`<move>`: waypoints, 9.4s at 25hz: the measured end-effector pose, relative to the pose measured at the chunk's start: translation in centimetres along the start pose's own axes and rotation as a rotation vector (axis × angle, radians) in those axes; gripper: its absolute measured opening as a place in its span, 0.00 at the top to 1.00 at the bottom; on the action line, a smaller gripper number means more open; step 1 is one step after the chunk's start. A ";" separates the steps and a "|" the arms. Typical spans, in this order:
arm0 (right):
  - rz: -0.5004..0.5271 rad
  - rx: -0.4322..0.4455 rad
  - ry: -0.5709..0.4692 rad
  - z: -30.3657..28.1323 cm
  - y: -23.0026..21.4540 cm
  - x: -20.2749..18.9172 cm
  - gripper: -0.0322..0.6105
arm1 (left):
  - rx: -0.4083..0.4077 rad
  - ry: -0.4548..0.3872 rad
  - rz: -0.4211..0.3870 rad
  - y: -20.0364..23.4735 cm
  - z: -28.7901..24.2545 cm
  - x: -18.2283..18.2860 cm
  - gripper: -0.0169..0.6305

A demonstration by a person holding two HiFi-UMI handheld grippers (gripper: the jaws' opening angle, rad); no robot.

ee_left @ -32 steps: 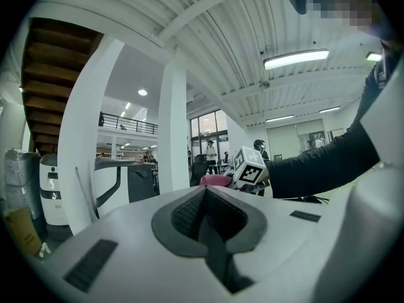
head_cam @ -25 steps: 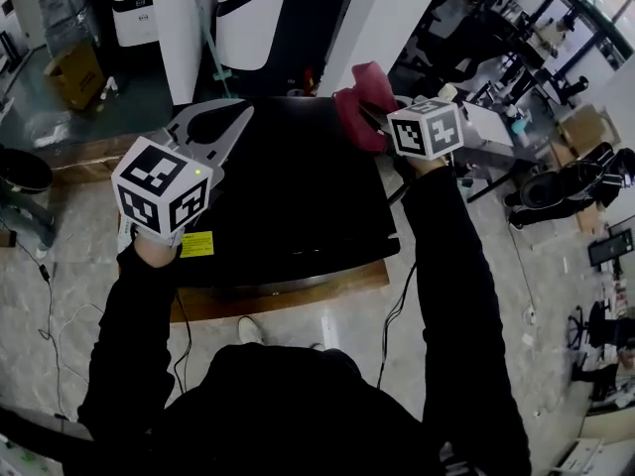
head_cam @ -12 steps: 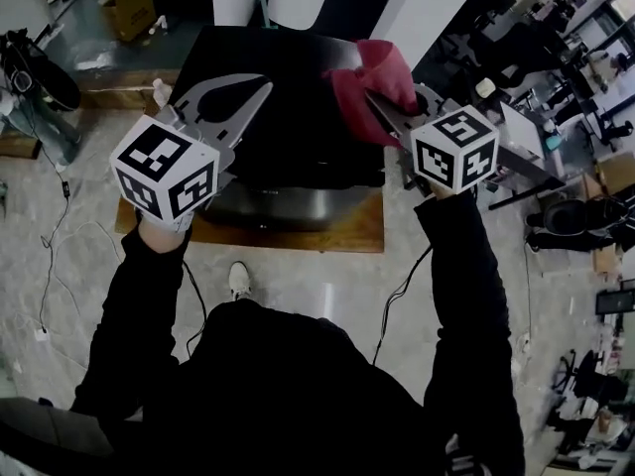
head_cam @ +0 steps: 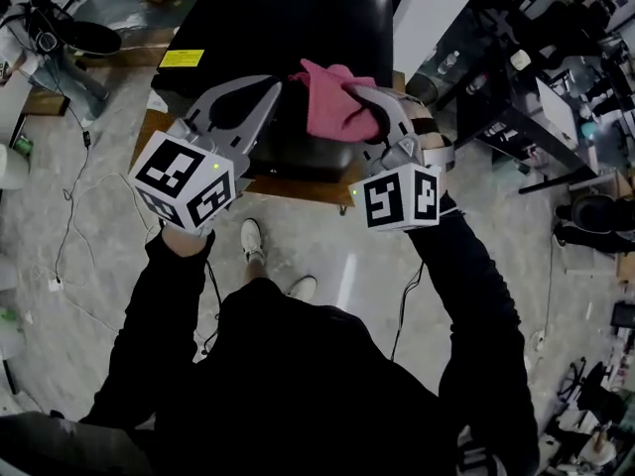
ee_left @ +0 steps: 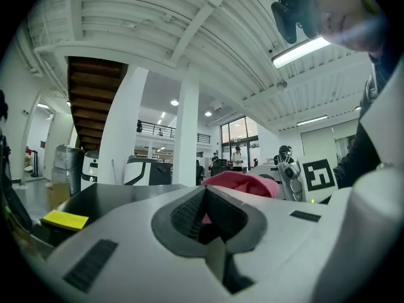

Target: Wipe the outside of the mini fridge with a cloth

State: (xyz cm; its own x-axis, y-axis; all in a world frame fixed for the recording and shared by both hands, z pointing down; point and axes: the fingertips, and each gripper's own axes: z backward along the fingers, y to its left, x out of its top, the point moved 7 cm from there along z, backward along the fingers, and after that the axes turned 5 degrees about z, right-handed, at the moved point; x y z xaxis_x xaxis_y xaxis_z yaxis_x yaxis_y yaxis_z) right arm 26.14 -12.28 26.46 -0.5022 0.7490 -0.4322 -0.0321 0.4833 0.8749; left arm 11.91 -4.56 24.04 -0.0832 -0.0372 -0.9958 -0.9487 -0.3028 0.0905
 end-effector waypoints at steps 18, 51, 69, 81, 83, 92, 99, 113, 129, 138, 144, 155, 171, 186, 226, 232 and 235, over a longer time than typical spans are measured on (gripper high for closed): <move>0.133 -0.084 0.004 -2.4 9.3 -4.2 0.90 | -0.017 0.028 0.099 -1.7 -0.2 -10.7 0.96; -0.202 0.412 0.226 -12.3 38.5 -19.4 0.90 | 0.085 0.263 0.260 2.4 -1.2 -42.0 0.96; -0.881 0.587 0.215 -4.6 36.9 -11.8 0.90 | 0.131 0.352 0.293 -2.4 10.7 -33.8 0.96; -1.013 0.502 0.093 -0.9 30.7 2.7 0.90 | 0.067 0.366 0.312 -1.6 19.4 -24.6 0.96; -0.996 0.485 0.083 -1.6 29.2 4.2 0.90 | 0.048 0.339 0.302 -0.2 19.0 -23.2 0.96; -0.808 0.242 0.004 -7.7 17.6 11.7 0.90 | -0.015 0.241 0.227 8.4 18.6 -14.4 0.96; -0.491 -0.001 -0.014 -12.8 10.0 15.9 0.90 | -0.037 0.149 0.188 15.1 17.8 -10.4 0.96; -0.102 -0.088 0.181 -21.1 16.4 15.2 0.90 | -0.076 0.162 0.234 21.0 16.8 -14.1 0.96; -0.215 0.101 0.280 -26.1 29.2 8.7 0.90 | -0.031 0.318 0.297 24.9 14.0 -28.3 0.96; -0.343 0.287 0.373 -29.5 39.1 3.1 0.90 | 0.011 0.442 0.350 26.5 12.7 -38.7 0.96; -0.422 0.416 0.477 -31.1 44.9 -0.6 0.90 | 0.034 0.519 0.375 26.8 12.3 -43.4 0.96; -0.693 0.311 0.401 -23.7 39.5 4.0 0.90 | -0.058 0.467 0.318 23.2 16.5 -38.3 0.96; -1.245 -0.021 0.188 2.8 26.9 7.1 0.90 | -0.411 0.290 0.197 2.7 13.8 -22.8 0.96; -1.198 -0.112 0.013 21.1 18.2 -8.2 0.90 | -0.312 0.175 0.138 -18.6 0.1 -18.5 0.96; -1.121 0.345 -0.377 -3.7 4.0 -25.6 0.90 | 0.202 0.036 0.162 -15.1 -20.8 -16.6 0.96; -1.107 0.507 -0.473 -6.7 2.1 -28.6 0.90 | 0.385 0.049 0.160 -14.5 -24.6 -16.2 0.96; -1.096 0.564 -0.513 -8.6 0.7 -29.7 0.90 | 0.472 0.052 0.159 -13.7 -26.6 -15.8 0.96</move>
State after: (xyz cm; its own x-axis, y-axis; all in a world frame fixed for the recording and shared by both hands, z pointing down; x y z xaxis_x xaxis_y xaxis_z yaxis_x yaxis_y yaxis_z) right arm 33.58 -38.04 41.78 -0.0631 -0.1201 -0.9907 0.2146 0.9679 -0.1310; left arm 34.34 -25.12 38.75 -0.2345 -0.0988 -0.9671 -0.9609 0.1740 0.2152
